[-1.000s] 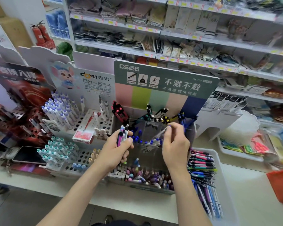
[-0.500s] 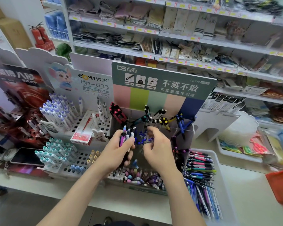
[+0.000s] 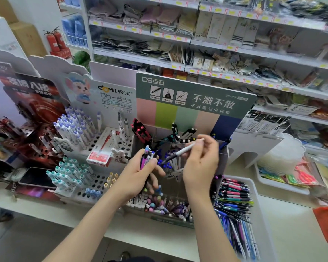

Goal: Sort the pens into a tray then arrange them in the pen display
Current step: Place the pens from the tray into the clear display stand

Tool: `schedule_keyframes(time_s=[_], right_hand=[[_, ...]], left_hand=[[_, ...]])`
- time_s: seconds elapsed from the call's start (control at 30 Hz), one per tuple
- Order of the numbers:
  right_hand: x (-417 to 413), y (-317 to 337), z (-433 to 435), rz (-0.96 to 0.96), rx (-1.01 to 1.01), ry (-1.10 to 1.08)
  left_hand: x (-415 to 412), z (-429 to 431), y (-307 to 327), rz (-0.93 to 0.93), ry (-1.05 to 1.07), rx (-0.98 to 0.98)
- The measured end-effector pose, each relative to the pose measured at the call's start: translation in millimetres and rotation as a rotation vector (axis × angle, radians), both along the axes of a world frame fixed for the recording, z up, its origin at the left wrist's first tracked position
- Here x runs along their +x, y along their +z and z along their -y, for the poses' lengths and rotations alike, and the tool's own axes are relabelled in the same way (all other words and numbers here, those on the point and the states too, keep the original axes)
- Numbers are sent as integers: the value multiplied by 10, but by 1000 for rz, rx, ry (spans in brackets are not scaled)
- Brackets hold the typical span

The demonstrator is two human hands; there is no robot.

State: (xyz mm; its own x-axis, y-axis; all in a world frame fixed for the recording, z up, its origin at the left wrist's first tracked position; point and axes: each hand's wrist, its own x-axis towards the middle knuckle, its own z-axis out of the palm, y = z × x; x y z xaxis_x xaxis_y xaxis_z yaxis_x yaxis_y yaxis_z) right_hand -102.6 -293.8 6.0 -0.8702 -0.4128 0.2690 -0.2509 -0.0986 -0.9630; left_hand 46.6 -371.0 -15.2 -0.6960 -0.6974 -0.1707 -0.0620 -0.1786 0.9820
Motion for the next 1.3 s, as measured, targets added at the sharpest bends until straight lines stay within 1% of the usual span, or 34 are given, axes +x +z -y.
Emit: schedule_keyframes(time_s=[0.03,0.07,0.1,0.17,0.27,0.4,0.47,0.53,0.57,0.63,0.67,0.7,0.77,0.83,0.87,0.93,1.0,1.03,1.1,1.17,1.2,1.23,1.3], right_hand=[[-68,44,-20,-84,-54,-111],[-153,62,-36,-192,-68,-188],[-242,66,-47,-298,-52,-218],[-399,28,-36,-451,29,-186],[-513,-4,43,-533,86,-106],[-518,29,130,-610,62,-65],[-564,40,166,-631,82,-46],[-648,-6,215,-647,175,40],[-696,-57,242,-689,257,70],[-742,-156,281,-829,452,17],[-731,-184,286,-869,510,-38],[-699,-187,274,-875,514,-84],[-584,-144,212,-833,391,-112],[-416,-97,124,-719,258,-17],[-322,-88,87,-612,238,82],[-135,-88,39,-323,260,261],[-44,-110,-4,-54,231,327],[-42,-116,-28,35,200,347],[-73,-126,-63,92,179,405],[-89,-141,-76,42,186,436],[-80,-152,-68,10,170,393],[-58,-159,-50,-6,129,305],[-7,-156,-18,16,11,79]], left_hand=[[-17,5,12,15,10,-21],[-39,17,19,35,16,-48],[-65,30,25,51,19,-73],[-123,41,52,66,20,-97],[-200,39,95,73,31,-101],[-244,30,91,71,45,-79],[-250,22,79,69,45,-72],[-258,17,71,62,45,-53],[-266,14,70,57,48,-38],[-281,10,63,41,60,8],[-284,8,58,27,63,32],[-281,6,53,12,62,51],[-275,12,42,-14,57,61],[-263,32,26,-22,40,40],[-258,42,24,-27,23,26],[-249,57,27,-37,-34,-13],[-244,58,29,-37,-70,-44],[-244,53,33,-39,-72,-50],[-240,46,34,-43,-65,-55],[-244,43,26,-38,-39,-63],[-245,46,10,-33,-5,-62],[-241,54,-12,-22,41,-70],[-204,92,-62,18,142,-144]])
